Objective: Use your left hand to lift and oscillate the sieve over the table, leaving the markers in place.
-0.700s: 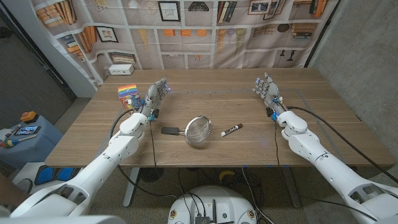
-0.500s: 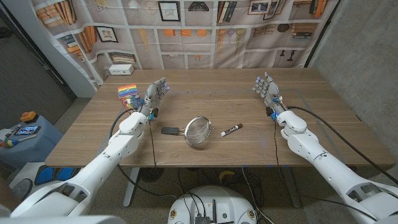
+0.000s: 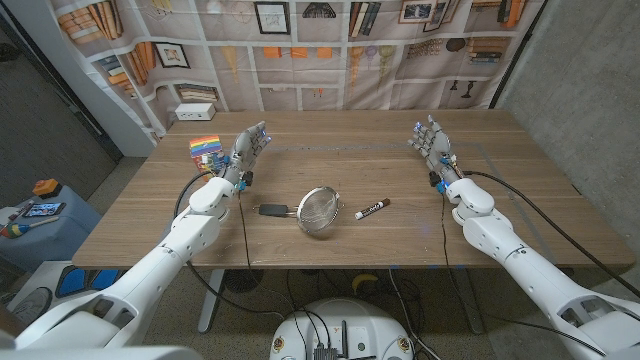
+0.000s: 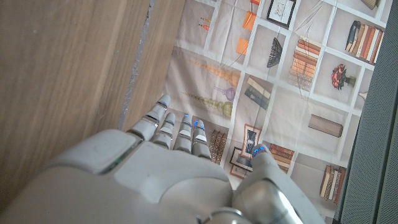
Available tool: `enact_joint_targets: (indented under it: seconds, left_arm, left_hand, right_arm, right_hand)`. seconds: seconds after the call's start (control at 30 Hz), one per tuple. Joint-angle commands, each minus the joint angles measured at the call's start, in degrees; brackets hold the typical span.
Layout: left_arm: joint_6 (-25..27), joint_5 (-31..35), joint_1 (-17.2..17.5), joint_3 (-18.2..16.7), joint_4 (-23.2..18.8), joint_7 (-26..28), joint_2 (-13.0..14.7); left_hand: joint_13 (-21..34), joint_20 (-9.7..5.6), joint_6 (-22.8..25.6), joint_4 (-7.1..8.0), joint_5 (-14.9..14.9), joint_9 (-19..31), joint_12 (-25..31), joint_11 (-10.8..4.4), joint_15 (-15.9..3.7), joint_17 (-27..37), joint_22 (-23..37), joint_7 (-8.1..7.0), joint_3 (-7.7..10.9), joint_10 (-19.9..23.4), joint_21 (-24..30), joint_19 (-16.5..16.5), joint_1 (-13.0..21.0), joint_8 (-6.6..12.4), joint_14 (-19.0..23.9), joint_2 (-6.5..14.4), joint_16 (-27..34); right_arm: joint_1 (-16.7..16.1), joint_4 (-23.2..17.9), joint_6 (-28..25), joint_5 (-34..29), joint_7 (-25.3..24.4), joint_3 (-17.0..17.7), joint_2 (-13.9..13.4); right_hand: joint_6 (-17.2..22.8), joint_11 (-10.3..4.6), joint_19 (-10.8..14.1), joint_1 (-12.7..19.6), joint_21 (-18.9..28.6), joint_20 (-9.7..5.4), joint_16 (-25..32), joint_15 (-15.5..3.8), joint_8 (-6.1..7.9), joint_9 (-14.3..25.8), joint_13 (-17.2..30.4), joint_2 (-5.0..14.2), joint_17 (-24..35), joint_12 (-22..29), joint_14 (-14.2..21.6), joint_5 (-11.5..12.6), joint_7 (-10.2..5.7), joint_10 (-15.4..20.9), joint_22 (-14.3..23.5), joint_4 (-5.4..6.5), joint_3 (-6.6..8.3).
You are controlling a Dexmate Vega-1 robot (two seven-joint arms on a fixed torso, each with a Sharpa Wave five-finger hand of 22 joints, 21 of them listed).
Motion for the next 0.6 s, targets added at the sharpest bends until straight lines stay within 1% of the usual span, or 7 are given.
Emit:
enact_joint_targets:
  seconds: [0.03, 0.1, 0.2, 0.3, 0.4, 0.5, 0.6]
  left_arm:
    - [1.0, 2.1, 1.8, 0.2, -4.4, 2.4, 1.7]
    - [1.1, 2.5, 2.2, 0.2, -5.3, 3.0, 2.0]
    - [1.8, 3.4, 3.0, 0.2, -7.0, 3.9, 2.8]
    - [1.0, 3.9, 3.8, 0.0, -7.7, 4.3, 3.2]
    - [2.3, 4.6, 4.8, -0.2, -9.8, 4.8, 4.8]
    - [3.9, 5.0, 5.7, -0.5, -12.0, 5.0, 6.5]
    - [3.9, 5.4, 6.4, -0.8, -13.0, 5.3, 7.3]
  left_hand:
    - [0.2, -1.28, 0.9, -2.41, -0.3, 0.1, 0.2, -0.61, -0.94, 0.1, 0.1, -0.26, 0.51, 0.9, 0.2, 0.7, 1.8, 0.34, 0.5, 0.7, 0.3]
    - [0.2, -1.42, 1.2, -3.85, -0.3, 0.1, 0.3, -0.83, -1.33, 0.1, 0.0, -0.42, 0.72, 1.4, 0.2, 1.1, 2.8, 0.37, 1.0, 0.4, 0.3]
    - [0.2, -1.58, 1.5, -4.72, -0.3, 0.1, 0.3, -1.03, -1.50, 0.1, 0.0, -0.59, 0.85, 1.8, 0.3, 1.4, 3.5, 0.43, 1.3, 0.2, 0.3]
    - [0.3, -1.58, 2.7, -6.00, -0.2, 0.1, 0.5, -1.41, -1.80, 0.1, 0.0, -0.95, 1.16, 2.9, 0.2, 1.8, 5.1, 0.81, 2.0, -0.1, 0.4]
    - [0.3, -1.64, 3.3, -6.40, -0.1, 0.1, 0.5, -1.95, -2.20, 0.1, 0.0, -1.61, 1.33, 3.5, 0.2, 2.0, 6.1, 0.94, 2.3, -0.3, 0.4]
    - [0.3, -1.81, 3.7, -6.64, -0.1, 0.1, 0.5, -2.48, -2.58, 0.1, 0.0, -1.92, 1.43, 4.0, 0.2, 2.3, 6.9, 1.01, 2.6, -0.7, 0.3]
    - [0.3, -1.98, 4.5, -6.82, 0.0, 0.1, 0.6, -2.92, -3.11, 0.1, 0.0, -2.30, 1.56, 4.6, 0.2, 2.6, 8.1, 1.17, 3.2, -1.4, 0.4]
  right_arm:
    - [-1.4, -1.1, 0.0, 0.8, 0.5, 0.7, -1.1]
    - [-1.3, -1.0, -0.1, 0.8, 0.7, 0.7, -1.2]
    - [-1.3, -0.6, 0.1, 1.0, 1.1, 0.7, -1.1]
    - [-0.9, -0.3, 0.0, 0.7, 1.5, 0.5, -1.4]
    - [-0.7, 0.0, 0.0, 0.6, 2.0, 0.4, -1.6]
    - [-0.7, 0.3, 0.5, 0.7, 2.3, 0.5, -1.5]
    - [-0.7, 0.8, 1.2, 0.6, 2.4, 0.6, -1.2]
  right_hand:
    - [0.4, 0.05, 0.1, 0.6, -0.3, -0.24, 0.3, -0.41, 0.28, 0.1, 0.1, 0.11, -0.1, 0.3, 0.4, 0.4, -0.06, 0.4, 0.1, -0.22, 0.33]
    - [0.3, 0.11, 0.0, 0.5, -0.4, -0.33, 0.3, -0.53, 0.27, 0.1, 0.1, 0.13, -0.2, 0.3, 0.3, 0.4, -0.04, 0.4, 0.1, -0.20, 0.32]
    - [0.4, 0.04, 0.0, 0.4, -0.5, -0.44, 0.3, -0.64, 0.27, 0.1, 0.0, 0.13, -0.3, 0.3, 0.3, 0.4, -0.05, 0.4, 0.1, -0.21, 0.32]
    - [0.3, -0.03, 0.0, 0.4, -0.7, -0.53, 0.3, -0.71, 0.26, 0.1, 0.0, 0.15, -0.4, 0.3, 0.3, 0.4, -0.01, 0.3, 0.1, -0.21, 0.33]
    - [0.2, -0.08, -0.1, 0.3, -0.8, -0.62, 0.3, -0.67, 0.21, 0.1, -0.1, 0.22, -0.5, 0.2, 0.1, 0.4, 0.05, 0.2, 0.1, -0.21, 0.36]
    - [0.0, -0.03, -0.1, 0.3, -1.0, -0.65, 0.3, -0.89, 0.15, 0.1, -0.1, 0.25, -0.6, 0.2, 0.0, 0.4, 0.04, 0.1, 0.1, -0.21, 0.38]
    - [0.0, 0.07, -0.1, 0.1, -1.1, -1.07, 0.3, -0.99, 0.15, 0.1, -0.1, 0.22, -0.7, 0.2, -0.1, 0.4, 0.07, 0.0, 0.1, -0.22, 0.36]
